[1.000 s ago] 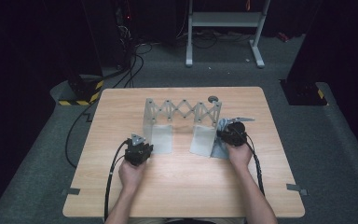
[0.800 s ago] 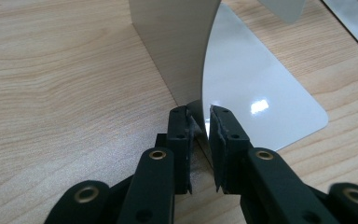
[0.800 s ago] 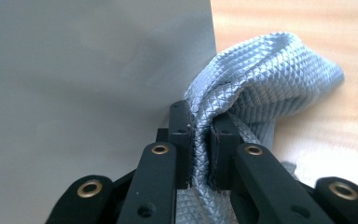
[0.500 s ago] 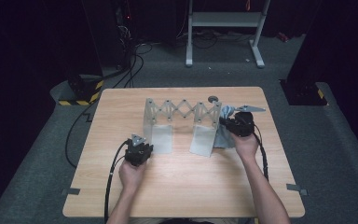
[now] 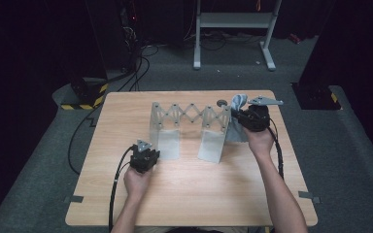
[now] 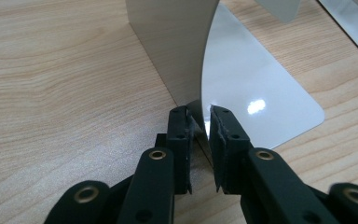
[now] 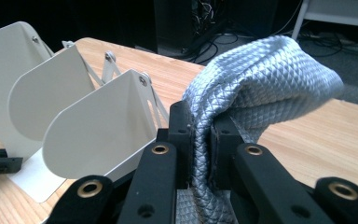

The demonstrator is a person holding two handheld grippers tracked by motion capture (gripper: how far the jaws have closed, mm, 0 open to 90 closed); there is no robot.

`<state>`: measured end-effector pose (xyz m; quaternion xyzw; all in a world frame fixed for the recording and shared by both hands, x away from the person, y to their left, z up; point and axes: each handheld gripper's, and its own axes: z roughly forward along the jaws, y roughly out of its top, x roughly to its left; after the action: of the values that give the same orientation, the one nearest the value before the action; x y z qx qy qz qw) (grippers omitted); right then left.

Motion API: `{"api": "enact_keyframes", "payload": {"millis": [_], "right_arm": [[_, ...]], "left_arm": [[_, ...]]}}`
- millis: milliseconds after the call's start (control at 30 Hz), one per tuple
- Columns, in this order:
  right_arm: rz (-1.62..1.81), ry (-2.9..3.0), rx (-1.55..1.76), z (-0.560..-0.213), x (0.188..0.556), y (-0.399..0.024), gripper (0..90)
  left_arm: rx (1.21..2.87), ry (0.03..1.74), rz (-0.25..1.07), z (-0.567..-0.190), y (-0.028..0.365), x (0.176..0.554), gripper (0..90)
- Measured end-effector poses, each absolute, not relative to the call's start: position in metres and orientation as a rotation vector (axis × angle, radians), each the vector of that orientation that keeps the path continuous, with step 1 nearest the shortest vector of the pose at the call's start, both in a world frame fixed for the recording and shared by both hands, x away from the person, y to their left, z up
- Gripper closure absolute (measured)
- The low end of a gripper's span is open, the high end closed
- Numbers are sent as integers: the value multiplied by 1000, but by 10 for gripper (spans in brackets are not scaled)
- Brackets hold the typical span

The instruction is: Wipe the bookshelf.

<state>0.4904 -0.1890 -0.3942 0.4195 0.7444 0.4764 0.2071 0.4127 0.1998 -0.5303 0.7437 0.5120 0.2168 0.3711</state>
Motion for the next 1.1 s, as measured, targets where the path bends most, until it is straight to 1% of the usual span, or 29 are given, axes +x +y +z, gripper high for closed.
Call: {"api": "enact_keyframes", "payload": {"millis": [167,500,667,867,1100], "right_arm": [[1328,2077,1228,-410,497,-193,830],[1230,2166,1360,-471,508,-191,830],[1184,2212,1392,-492,505,-189,830],[1161,2240,1394,-507,498,-187,829],[1171,2270,1330,-505,475,-186,829]], "left_arm": [[1907,1312,554,-530,200,413,781],[1912,1309,561,-530,199,413,780],[1912,1308,563,-530,199,413,779],[1913,1308,564,-530,199,412,778],[1917,1307,569,-530,199,412,778]]}}
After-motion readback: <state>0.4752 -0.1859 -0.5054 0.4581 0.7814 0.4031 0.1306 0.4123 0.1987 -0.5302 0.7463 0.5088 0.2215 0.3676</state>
